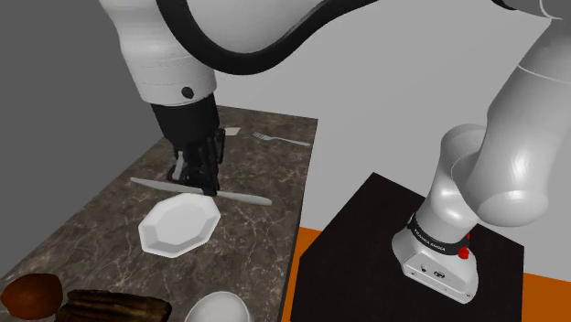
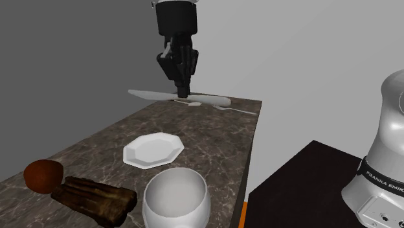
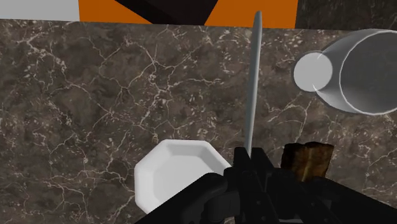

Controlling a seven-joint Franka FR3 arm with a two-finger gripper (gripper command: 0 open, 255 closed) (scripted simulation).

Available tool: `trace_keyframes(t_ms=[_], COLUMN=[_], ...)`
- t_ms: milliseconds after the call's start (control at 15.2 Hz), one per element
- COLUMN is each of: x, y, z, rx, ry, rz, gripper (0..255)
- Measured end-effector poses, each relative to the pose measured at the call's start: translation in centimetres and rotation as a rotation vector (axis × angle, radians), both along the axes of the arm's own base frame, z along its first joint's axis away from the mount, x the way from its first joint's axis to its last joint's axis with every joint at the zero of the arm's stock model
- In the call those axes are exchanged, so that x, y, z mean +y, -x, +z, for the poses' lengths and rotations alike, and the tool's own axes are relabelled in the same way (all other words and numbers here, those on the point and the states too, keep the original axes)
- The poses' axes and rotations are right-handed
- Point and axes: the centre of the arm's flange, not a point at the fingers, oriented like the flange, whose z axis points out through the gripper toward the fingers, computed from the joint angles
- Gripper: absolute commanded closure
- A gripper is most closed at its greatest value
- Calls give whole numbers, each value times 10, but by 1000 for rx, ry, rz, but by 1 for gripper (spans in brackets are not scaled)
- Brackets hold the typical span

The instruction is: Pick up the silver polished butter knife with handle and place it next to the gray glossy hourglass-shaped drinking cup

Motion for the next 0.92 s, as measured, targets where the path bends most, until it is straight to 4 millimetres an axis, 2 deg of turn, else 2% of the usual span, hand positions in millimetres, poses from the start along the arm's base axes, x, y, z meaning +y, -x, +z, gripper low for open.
trace_keyframes(t_ms=[924], x=[3], y=[4], z=[-71], rx=[0], ry=[1], rz=[-1], gripper=[255])
